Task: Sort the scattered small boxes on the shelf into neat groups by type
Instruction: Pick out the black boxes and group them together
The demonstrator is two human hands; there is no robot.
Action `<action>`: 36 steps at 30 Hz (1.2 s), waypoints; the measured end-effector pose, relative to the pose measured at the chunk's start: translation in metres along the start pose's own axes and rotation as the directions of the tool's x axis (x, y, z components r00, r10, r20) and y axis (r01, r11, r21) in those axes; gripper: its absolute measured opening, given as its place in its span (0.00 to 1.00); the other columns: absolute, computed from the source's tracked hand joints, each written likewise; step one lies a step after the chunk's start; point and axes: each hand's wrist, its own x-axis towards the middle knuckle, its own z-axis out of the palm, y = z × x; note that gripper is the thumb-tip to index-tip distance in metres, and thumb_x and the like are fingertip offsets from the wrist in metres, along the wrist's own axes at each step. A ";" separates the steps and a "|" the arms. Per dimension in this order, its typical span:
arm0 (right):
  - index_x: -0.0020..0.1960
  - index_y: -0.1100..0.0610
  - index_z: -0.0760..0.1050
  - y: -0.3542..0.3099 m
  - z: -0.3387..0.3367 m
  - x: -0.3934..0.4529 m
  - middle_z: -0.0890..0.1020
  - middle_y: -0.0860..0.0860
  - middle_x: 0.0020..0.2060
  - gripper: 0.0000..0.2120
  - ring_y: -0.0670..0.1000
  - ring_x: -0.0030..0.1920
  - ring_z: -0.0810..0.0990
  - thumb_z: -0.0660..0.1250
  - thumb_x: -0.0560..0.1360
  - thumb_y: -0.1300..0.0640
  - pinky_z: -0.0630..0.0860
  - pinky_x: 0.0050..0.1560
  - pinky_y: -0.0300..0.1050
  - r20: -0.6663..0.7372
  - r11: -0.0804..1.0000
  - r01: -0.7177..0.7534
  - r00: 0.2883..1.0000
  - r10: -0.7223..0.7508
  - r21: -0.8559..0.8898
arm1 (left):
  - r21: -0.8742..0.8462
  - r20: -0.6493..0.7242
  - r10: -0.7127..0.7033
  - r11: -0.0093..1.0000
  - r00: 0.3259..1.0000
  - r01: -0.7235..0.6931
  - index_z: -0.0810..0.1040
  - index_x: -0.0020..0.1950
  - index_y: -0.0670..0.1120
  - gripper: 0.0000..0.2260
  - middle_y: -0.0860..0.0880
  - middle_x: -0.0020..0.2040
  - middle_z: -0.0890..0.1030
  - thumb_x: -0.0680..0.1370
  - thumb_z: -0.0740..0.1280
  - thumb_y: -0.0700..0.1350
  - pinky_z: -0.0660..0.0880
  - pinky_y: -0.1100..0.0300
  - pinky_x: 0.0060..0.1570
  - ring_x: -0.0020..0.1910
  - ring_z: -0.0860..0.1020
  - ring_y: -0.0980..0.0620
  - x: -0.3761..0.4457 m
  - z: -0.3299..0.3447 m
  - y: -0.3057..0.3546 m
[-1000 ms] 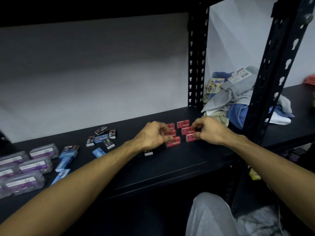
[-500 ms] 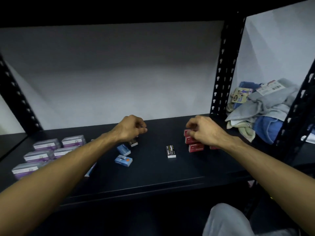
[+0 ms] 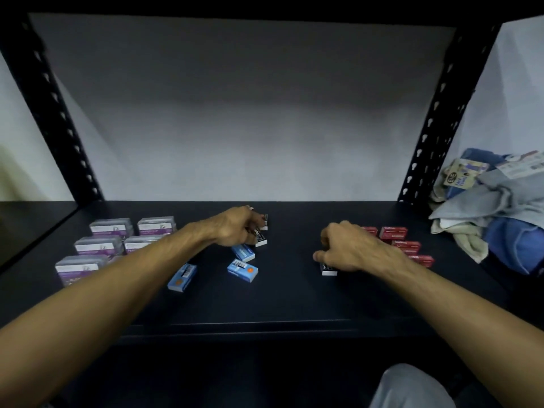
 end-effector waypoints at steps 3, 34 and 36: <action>0.49 0.56 0.77 -0.001 0.004 -0.001 0.78 0.49 0.39 0.14 0.48 0.36 0.77 0.68 0.75 0.45 0.69 0.30 0.41 0.088 1.000 -0.013 0.996 0.012 0.011 | 0.035 0.046 -0.011 0.999 0.999 0.010 0.76 0.68 0.47 0.20 0.52 0.59 0.77 0.77 0.71 0.43 0.68 0.67 0.52 0.53 0.75 0.56 0.003 0.003 0.000; 0.62 0.51 0.76 -0.003 0.022 0.014 0.78 0.49 0.58 0.17 0.50 0.52 0.78 0.73 0.74 0.57 0.70 0.45 0.42 -0.010 0.965 0.127 0.992 -0.128 0.230 | -0.090 0.040 -0.045 0.995 0.998 0.048 0.81 0.47 0.49 0.14 0.54 0.38 0.79 0.68 0.79 0.54 0.73 0.62 0.39 0.39 0.78 0.55 0.005 0.014 0.010; 0.62 0.52 0.76 -0.002 0.022 0.013 0.78 0.50 0.58 0.16 0.48 0.50 0.76 0.72 0.75 0.59 0.69 0.45 0.40 -0.004 0.959 0.136 0.990 -0.139 0.249 | -0.117 0.035 -0.033 0.992 0.999 0.037 0.80 0.47 0.48 0.14 0.55 0.37 0.78 0.68 0.80 0.51 0.72 0.63 0.38 0.37 0.76 0.57 0.003 0.015 0.011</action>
